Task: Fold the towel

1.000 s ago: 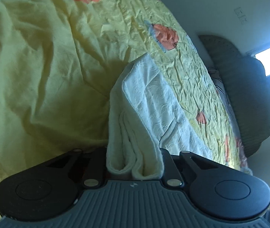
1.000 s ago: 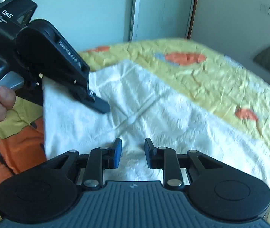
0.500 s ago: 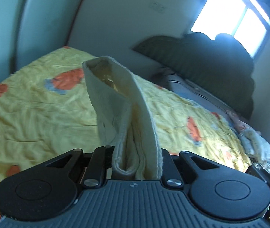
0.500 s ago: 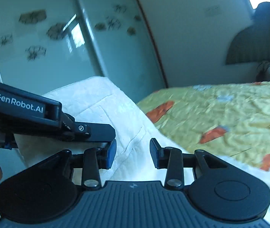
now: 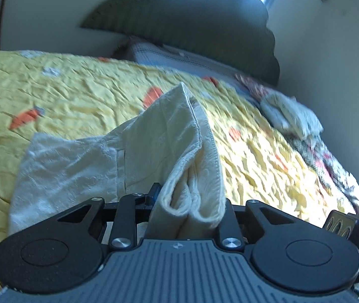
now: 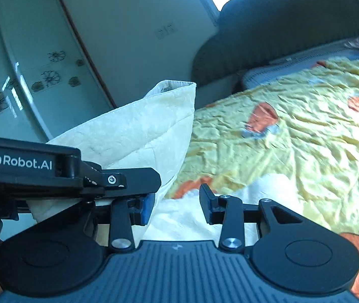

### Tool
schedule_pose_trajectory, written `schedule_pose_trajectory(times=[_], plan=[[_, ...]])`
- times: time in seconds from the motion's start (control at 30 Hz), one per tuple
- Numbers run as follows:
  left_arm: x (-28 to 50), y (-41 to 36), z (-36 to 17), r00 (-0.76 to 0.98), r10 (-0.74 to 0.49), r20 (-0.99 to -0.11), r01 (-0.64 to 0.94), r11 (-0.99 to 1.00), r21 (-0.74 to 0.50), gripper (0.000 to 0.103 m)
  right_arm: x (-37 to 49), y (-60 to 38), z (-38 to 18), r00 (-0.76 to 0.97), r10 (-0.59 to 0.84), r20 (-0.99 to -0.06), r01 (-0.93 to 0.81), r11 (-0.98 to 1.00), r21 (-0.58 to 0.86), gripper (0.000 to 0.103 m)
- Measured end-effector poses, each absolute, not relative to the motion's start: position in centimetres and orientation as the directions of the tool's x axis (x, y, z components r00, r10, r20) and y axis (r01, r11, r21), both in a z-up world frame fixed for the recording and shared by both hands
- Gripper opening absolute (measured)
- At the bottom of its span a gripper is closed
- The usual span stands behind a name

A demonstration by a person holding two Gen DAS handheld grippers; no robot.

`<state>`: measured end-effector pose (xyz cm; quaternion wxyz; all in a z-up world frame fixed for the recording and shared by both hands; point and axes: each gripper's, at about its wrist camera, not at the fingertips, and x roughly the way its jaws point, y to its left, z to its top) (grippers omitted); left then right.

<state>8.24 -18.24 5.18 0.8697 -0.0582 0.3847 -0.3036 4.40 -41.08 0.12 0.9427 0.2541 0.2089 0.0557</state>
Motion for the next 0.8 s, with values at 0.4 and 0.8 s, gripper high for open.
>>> schedule_pose_trajectory(times=[0.4,0.8], plan=[[7.5,-24.3,-1.2,0.398,-0.585,-0.707,0.582,0.756,-0.299,0.038,1.1,-45.6,-5.4,0.871,0.111,-0.478,0.192,0.820,0.539,0.040],[5.3,-24.1,1.4,0.432,-0.629,-0.646,0.674,0.701,-0.232,0.076,-4.5,-46.7,-2.0,0.858,-0.274,-0.435,0.420,0.861,0.285,0.076]])
